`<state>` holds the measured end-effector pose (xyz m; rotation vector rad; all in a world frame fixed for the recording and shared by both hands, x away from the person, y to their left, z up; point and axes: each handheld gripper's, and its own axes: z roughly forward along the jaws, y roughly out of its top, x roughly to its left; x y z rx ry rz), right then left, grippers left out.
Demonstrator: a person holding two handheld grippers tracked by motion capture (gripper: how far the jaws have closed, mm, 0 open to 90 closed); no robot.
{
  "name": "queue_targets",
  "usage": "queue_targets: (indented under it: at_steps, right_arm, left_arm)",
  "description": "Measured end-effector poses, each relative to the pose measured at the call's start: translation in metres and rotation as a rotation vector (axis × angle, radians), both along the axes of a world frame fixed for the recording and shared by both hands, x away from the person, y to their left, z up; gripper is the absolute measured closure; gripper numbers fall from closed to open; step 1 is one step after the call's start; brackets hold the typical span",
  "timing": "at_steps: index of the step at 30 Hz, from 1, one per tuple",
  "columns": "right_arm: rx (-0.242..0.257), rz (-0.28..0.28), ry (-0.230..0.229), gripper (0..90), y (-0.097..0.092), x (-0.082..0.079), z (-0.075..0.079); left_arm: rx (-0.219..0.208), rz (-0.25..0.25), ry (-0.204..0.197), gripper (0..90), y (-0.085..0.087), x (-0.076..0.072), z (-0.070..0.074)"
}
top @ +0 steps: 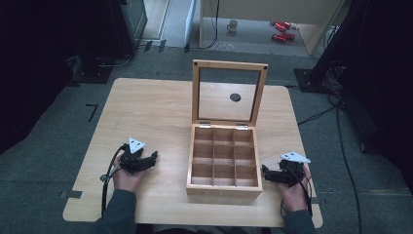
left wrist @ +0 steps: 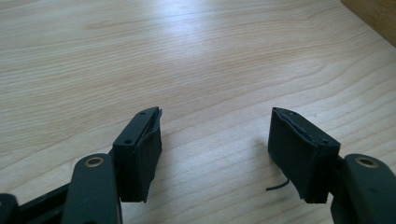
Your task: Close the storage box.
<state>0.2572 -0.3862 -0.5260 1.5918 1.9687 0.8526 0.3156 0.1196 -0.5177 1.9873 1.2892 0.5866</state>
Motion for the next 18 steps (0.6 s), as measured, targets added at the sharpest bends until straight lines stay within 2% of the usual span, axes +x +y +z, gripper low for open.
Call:
queue_targets:
  at_steps: [6,14,15,16,17,18]
  right_arm:
    - [0.001,0.007,0.001,3.5,-0.0001,0.0002,0.0004]
    - [-0.003,0.010,0.019,9.3,0.0016,0.0004,0.0035]
    - [-0.002,0.015,0.017,13.3,0.0016,0.0002,0.0040]
    - [0.005,-0.010,0.013,21.4,0.0010,-0.0006,0.0059]
    - [0.005,-0.010,0.013,21.4,0.0010,-0.0006,0.0059]
    - [0.022,-0.006,0.012,25.1,-0.0003,-0.0004,0.0072]
  left_arm:
    - [0.005,-0.004,0.007,33.1,-0.0007,-0.0005,0.0004]
    - [0.010,-0.015,0.021,29.7,-0.0013,0.0008,0.0015]
    - [0.009,-0.009,0.023,31.0,-0.0012,0.0009,0.0020]
    - [0.011,-0.005,0.025,35.4,0.0007,0.0011,0.0033]
    - [0.011,-0.005,0.025,36.6,0.0007,0.0011,0.0033]
    - [0.011,0.001,0.026,36.6,0.0023,0.0013,0.0038]
